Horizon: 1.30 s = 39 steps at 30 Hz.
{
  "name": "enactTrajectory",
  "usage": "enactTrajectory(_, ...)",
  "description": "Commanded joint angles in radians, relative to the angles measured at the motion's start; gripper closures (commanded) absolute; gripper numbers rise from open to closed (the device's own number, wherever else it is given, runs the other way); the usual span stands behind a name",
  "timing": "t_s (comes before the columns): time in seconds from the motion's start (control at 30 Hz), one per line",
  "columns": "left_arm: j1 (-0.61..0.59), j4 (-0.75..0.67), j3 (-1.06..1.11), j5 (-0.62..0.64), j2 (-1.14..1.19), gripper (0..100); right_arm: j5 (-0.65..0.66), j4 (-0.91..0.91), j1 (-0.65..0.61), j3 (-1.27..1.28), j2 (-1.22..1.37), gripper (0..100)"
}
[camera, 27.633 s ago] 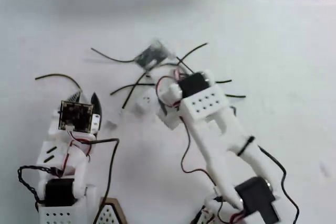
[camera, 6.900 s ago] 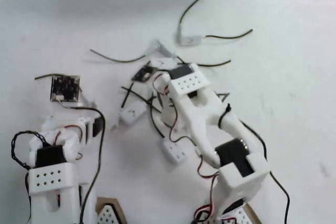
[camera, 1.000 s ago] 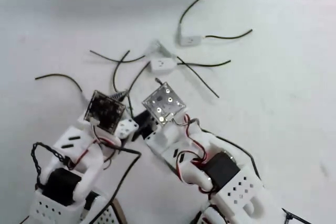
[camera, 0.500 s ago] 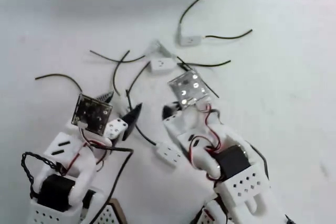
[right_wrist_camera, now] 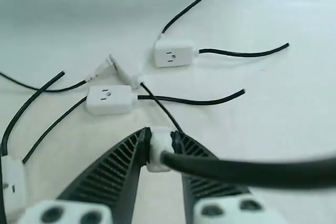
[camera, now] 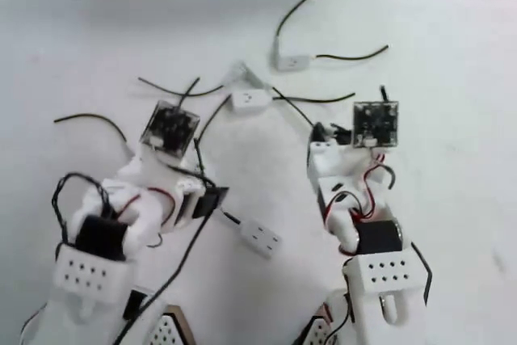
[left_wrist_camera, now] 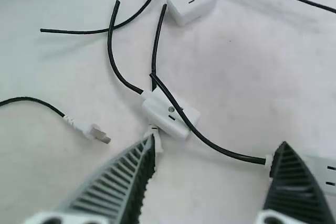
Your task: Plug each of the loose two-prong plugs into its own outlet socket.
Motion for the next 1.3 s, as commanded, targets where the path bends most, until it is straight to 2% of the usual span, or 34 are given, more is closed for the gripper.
enactTrajectory(0.0,-0.004,0.012,-0.155,-0.014,0.197,65,-0.046,-0.039,0.064,-0.008,-0.008,98.1)
enactTrajectory(0.03,-0.001,0.025,-0.183,-0.041,0.232,65,-0.060,-0.045,0.074,-0.008,-0.008,98.1)
enactTrajectory(0.2,0.105,0.098,-0.298,-0.373,0.390,65,-0.095,-0.088,0.157,-0.008,-0.008,98.1)
enactTrajectory(0.53,0.260,0.103,-0.368,-0.890,0.677,64,-0.095,-0.133,0.283,-0.015,-0.008,98.1)
enactTrajectory(0.63,0.317,0.071,-0.371,-0.931,0.765,63,-0.095,-0.139,0.305,-0.015,-0.008,98.1)
enactTrajectory(0.83,0.414,-0.069,-0.371,-0.931,0.888,63,-0.095,-0.143,0.325,-0.025,-0.008,98.1)
enactTrajectory(1.07,0.492,-0.157,-0.370,-0.921,0.993,63,-0.095,-0.143,0.325,-0.025,-0.008,98.1)
enactTrajectory(1.2,0.493,-0.230,-0.370,-0.848,1.040,64,-0.095,-0.142,0.325,-0.025,-0.008,98.1)
enactTrajectory(1.27,0.493,-0.284,-0.365,-0.795,1.052,68,-0.095,-0.140,0.325,-0.025,-0.008,98.1)
